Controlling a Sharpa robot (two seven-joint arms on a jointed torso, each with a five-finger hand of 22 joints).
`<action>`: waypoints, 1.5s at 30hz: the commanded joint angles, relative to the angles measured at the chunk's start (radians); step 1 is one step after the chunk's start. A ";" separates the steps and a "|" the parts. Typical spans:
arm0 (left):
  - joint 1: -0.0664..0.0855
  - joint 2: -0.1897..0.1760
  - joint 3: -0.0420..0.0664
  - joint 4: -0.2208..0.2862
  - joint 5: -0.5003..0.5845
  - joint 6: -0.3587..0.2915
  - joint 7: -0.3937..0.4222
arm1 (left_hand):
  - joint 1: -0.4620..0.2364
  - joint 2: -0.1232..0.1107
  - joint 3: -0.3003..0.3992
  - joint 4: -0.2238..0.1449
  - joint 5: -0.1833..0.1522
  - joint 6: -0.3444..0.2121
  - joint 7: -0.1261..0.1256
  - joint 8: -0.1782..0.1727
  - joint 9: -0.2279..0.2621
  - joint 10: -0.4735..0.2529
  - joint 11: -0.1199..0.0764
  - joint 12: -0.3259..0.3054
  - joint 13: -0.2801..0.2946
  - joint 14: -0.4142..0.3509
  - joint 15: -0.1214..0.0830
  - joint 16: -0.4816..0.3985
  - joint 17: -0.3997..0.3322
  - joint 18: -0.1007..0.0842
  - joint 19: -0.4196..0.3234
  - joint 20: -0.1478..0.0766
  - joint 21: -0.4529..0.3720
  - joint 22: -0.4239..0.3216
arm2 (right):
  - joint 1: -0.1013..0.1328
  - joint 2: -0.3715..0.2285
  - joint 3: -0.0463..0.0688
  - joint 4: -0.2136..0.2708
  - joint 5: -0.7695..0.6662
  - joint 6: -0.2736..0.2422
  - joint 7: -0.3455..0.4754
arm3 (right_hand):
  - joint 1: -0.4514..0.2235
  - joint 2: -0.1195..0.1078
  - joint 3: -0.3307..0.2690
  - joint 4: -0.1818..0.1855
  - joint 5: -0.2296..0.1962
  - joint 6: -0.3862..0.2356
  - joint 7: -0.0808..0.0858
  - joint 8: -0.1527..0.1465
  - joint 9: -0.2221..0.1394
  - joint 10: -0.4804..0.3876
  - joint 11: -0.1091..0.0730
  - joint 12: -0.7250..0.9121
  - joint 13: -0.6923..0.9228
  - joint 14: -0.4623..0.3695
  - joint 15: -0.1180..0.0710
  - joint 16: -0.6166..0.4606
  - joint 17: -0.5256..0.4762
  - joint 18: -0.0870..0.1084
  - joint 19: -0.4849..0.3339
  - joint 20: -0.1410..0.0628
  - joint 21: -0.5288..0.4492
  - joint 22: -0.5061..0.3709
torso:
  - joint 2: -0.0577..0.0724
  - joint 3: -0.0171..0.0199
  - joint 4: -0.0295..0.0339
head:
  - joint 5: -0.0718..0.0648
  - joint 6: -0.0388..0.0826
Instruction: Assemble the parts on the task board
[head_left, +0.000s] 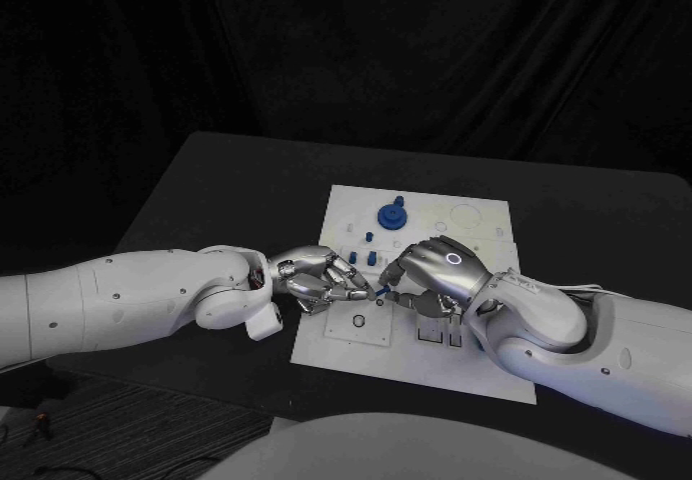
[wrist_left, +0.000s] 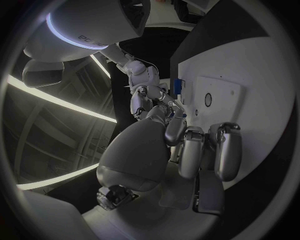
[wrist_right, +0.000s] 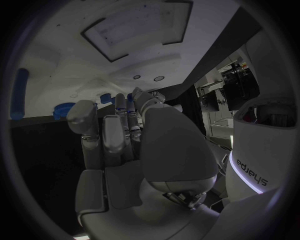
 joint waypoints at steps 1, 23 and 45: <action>-0.002 0.004 0.001 -0.001 0.002 0.018 0.003 | -0.008 -0.005 0.006 0.001 0.005 -0.013 -0.001 -0.009 0.001 0.259 -0.069 0.248 0.457 0.107 -0.005 0.003 0.263 0.007 -0.007 -0.002 -0.007 0.182 | -0.002 0.000 0.000 0.003 -0.008 -0.008 0.007 | -0.002 0.001 0.004 0.002 -0.003 -0.006 0.000 -0.003 0.002 0.006 0.000 -0.004 -0.002 -0.002 -0.002 -0.003 0.001 -0.001 0.005 0.001 0.001 0.119 | 0.000 -0.0005 -0.0004 | 0.001 0.000; -0.006 0.030 0.001 -0.032 -0.058 0.030 -0.019 | -0.006 -0.004 0.023 -0.001 0.000 -0.038 0.005 -0.022 0.000 0.259 -0.065 0.248 0.457 0.107 -0.002 0.003 0.263 0.008 -0.014 0.000 -0.011 0.179 | -0.003 -0.012 0.000 0.019 -0.008 -0.042 0.019 | 0.002 -0.001 0.006 0.000 -0.002 -0.008 0.000 -0.006 0.002 0.007 0.000 -0.006 -0.002 -0.001 -0.003 -0.002 0.003 -0.002 0.005 0.000 0.003 0.120 | 0.000 -0.0003 -0.0006 | 0.002 0.000; -0.010 0.038 0.001 -0.041 -0.072 0.013 -0.003 | -0.006 -0.008 0.044 -0.004 -0.007 -0.079 -0.007 -0.043 -0.003 0.259 -0.073 0.248 0.457 0.107 -0.006 0.003 0.263 0.009 -0.015 -0.001 -0.013 0.180 | -0.005 -0.004 0.000 0.022 -0.008 -0.024 0.019 | 0.004 -0.001 0.007 0.000 -0.001 -0.008 0.001 -0.007 0.002 0.007 0.001 -0.007 -0.003 -0.001 -0.003 -0.003 0.002 -0.002 0.006 0.000 0.006 0.121 | 0.000 -0.0003 0.0004 | 0.007 0.000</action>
